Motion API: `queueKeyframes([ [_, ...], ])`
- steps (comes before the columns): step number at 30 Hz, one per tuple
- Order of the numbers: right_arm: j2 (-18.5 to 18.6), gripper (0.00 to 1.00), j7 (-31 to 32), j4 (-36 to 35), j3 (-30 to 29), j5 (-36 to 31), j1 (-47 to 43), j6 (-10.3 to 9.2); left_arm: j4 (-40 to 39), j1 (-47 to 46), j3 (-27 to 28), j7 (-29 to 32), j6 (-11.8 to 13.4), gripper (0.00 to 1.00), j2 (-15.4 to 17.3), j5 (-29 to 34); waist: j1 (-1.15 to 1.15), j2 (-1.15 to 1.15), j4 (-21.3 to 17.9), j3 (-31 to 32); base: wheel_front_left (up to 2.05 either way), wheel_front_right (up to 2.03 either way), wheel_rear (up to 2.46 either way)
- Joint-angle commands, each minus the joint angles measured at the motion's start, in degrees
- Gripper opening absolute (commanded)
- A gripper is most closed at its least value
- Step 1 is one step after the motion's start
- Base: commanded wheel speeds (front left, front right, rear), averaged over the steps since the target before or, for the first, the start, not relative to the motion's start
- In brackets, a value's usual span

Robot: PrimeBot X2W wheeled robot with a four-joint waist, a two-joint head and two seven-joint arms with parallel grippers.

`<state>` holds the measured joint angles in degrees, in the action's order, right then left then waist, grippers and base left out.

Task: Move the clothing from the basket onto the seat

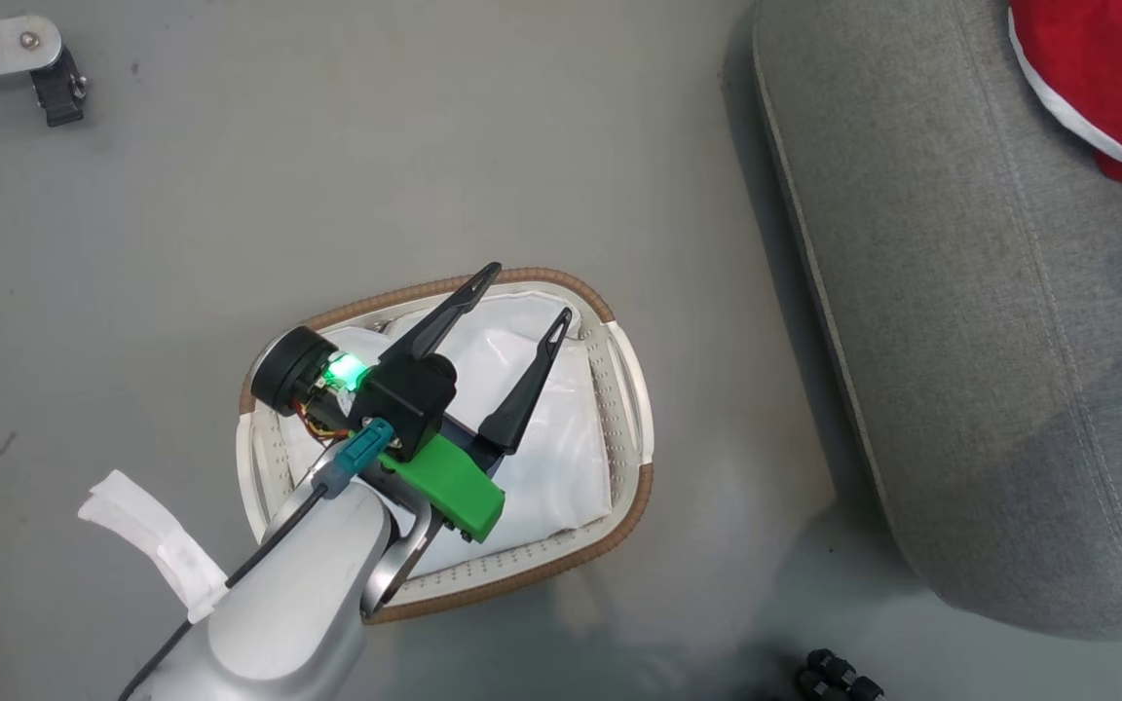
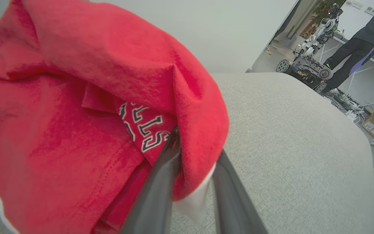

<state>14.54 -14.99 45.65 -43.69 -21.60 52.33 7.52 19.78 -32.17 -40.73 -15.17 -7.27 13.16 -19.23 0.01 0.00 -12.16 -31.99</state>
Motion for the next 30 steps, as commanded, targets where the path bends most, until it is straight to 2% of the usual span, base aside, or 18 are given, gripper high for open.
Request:
queueKeyframes([
  [1,-0.05,1.0,-0.28,-0.58,0.41,-0.03,-1.23,-0.06,-0.31,0.97,0.4,0.04,0.2,1.0,0.19,-0.49,-0.01,0.0,-1.3,1.3,0.0,0.0,0.0],
  [8,-1.81,1.0,-0.28,-3.02,5.31,1.8,-6.52,-0.06,-1.15,2.78,2.24,0.04,0.23,1.0,-0.89,-1.49,-0.01,0.0,-3.15,5.72,0.0,0.0,0.0],
  [17,-1.42,1.0,-0.29,-5.35,13.76,5.37,-10.22,-0.06,-1.91,7.15,8.41,0.04,0.38,1.0,-3.63,-3.21,-0.01,0.0,-3.31,13.84,0.0,0.0,0.0],
  [23,-1.16,1.0,-0.29,-6.27,19.96,7.3,-9.58,-0.05,-2.04,11.04,14.1,0.05,0.64,1.0,-5.43,-2.98,-0.01,0.0,-1.13,19.35,0.0,0.0,0.0],
  [30,-3.92,1.0,-0.29,-8.21,27.46,11.37,-11.23,-0.05,-2.24,15.87,22.67,0.04,0.85,1.0,-6.71,-2.28,-0.01,0.0,3.35,24.23,0.0,0.0,0.0],
])
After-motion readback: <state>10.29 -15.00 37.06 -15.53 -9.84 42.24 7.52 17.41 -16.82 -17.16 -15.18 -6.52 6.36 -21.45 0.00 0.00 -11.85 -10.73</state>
